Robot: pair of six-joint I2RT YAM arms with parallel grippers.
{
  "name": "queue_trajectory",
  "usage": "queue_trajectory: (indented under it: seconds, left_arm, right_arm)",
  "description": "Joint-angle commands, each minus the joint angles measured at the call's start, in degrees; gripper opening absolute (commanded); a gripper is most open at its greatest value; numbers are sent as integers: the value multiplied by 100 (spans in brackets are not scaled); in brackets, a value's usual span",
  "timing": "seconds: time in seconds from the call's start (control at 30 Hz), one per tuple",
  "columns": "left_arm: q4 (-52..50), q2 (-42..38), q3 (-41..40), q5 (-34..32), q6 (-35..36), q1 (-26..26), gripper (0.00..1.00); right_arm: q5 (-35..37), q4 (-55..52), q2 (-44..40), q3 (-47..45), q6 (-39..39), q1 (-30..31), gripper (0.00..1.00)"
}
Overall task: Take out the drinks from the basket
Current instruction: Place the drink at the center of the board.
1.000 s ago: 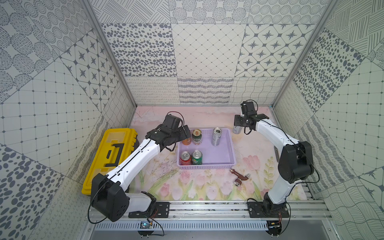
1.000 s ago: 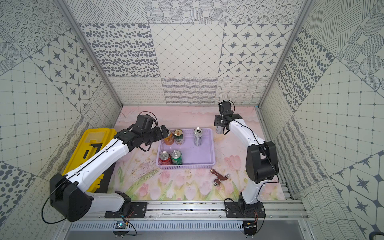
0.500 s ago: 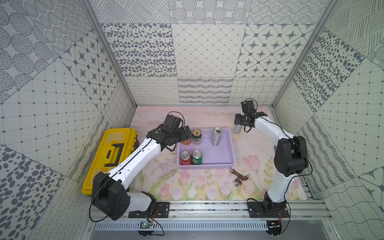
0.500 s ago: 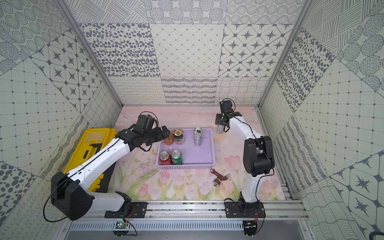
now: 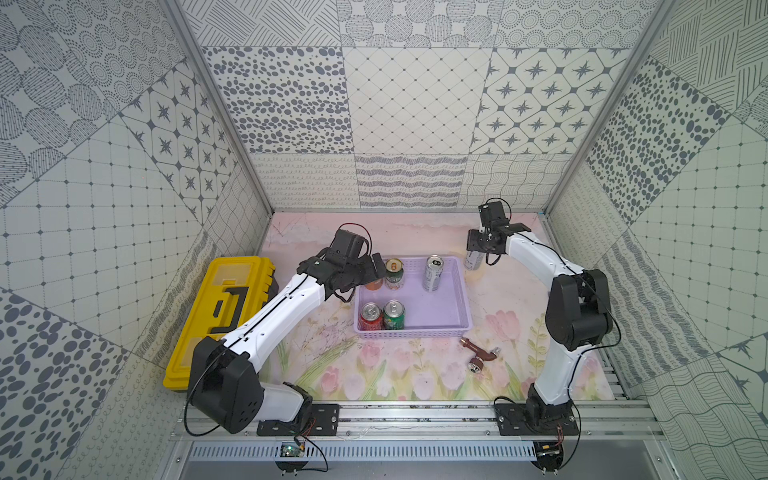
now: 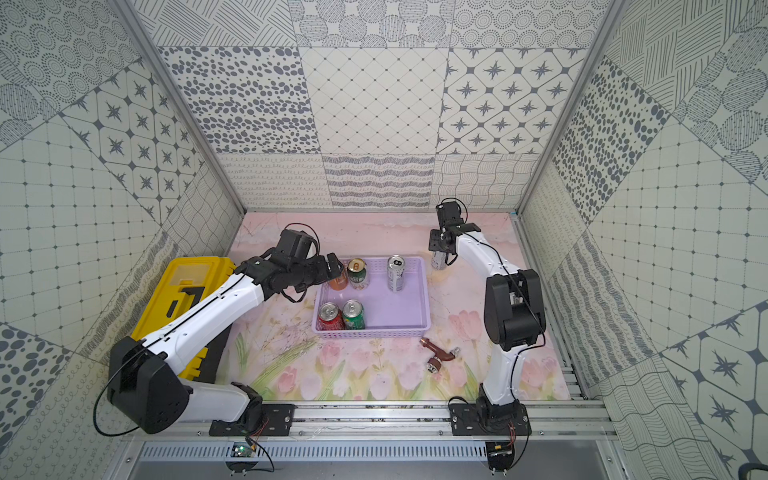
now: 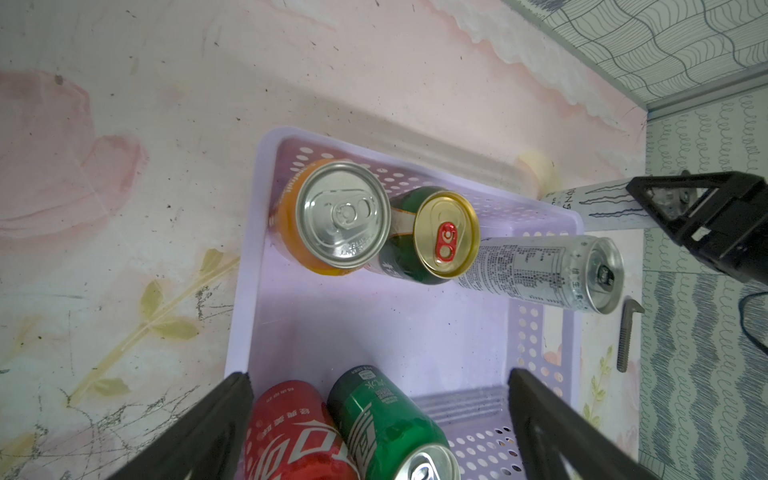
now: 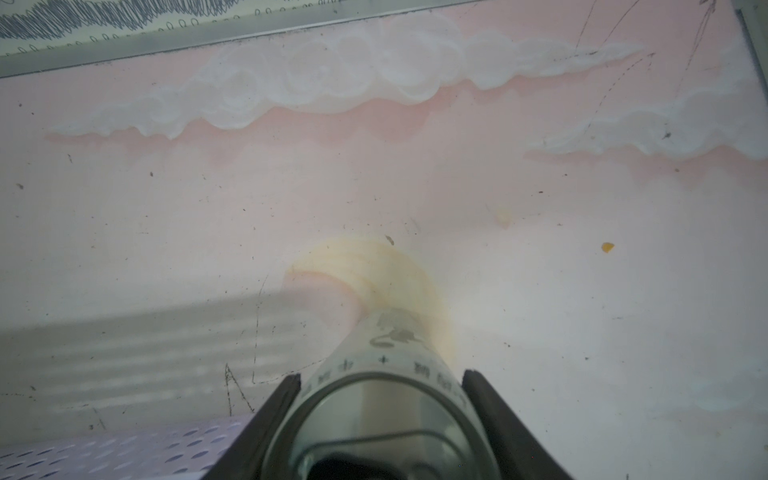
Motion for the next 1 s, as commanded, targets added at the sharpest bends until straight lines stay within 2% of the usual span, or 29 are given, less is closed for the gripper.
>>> queue_trajectory:
  seconds: [0.0, 0.13, 0.37, 0.4, 0.57, 0.73, 0.97]
  left_arm:
    - [196, 10, 59, 235, 192, 10, 100]
    - [215, 54, 93, 339, 201, 10, 100]
    - [284, 106, 132, 482, 252, 6, 100]
    - [277, 124, 154, 511, 264, 9, 100]
    - [294, 247, 327, 668, 248, -6, 100]
    - [304, 554, 735, 648, 323, -278, 99]
    - [244, 1518, 1740, 669, 543, -771, 97]
  right_arm:
    - [31, 284, 63, 151, 115, 21, 55]
    - [11, 285, 29, 155, 202, 27, 76]
    - [76, 320, -157, 314, 287, 23, 88]
    - [111, 328, -224, 334, 289, 21, 93]
    - [210, 455, -660, 249, 294, 30, 93]
    - [212, 854, -1291, -328, 379, 132, 93]
    - [359, 1110, -1982, -1221, 429, 383, 93]
